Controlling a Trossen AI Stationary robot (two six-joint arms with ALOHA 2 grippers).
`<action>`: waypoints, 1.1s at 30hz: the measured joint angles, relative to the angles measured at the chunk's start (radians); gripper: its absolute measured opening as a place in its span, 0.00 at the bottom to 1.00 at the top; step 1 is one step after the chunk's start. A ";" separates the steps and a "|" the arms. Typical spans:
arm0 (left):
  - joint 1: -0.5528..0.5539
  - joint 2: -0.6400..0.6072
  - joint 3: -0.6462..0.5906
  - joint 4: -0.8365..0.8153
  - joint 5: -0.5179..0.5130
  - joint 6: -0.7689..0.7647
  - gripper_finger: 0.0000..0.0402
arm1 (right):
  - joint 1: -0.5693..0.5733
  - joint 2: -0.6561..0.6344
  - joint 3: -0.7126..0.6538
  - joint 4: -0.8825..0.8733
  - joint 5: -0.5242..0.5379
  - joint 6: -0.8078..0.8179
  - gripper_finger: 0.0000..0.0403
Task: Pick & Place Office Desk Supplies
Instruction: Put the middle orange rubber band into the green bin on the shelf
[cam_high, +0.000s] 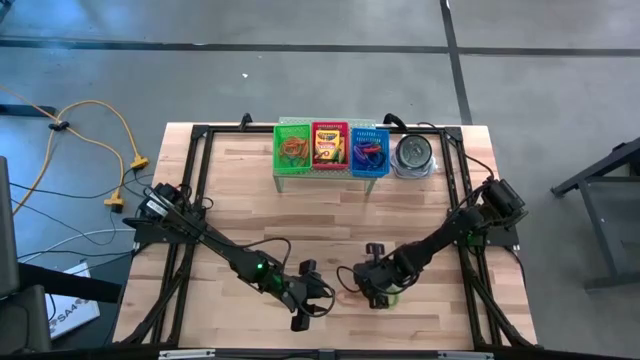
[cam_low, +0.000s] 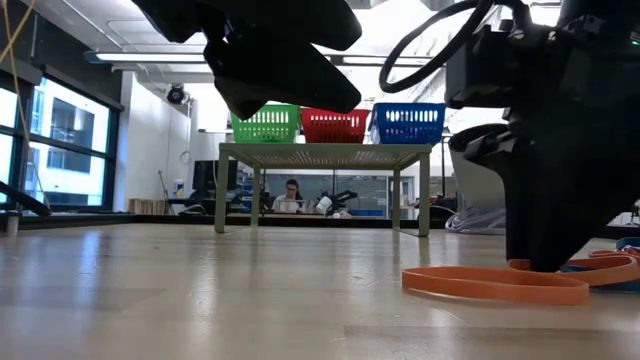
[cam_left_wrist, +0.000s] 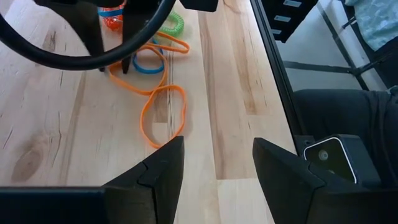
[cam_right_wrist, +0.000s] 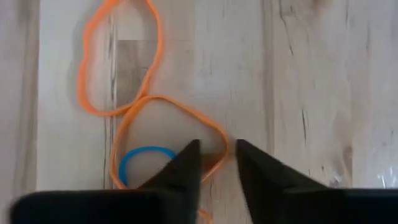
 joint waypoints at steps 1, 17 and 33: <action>0.000 0.000 0.000 0.000 0.000 0.000 0.47 | -0.001 0.000 0.000 0.000 -0.010 -0.008 0.17; 0.000 0.000 0.000 0.004 -0.004 0.000 0.47 | 0.026 -0.017 -0.003 -0.031 0.108 0.033 0.01; 0.009 0.000 0.001 0.035 -0.012 0.000 0.47 | 0.220 -0.032 0.038 0.188 0.399 -0.025 0.01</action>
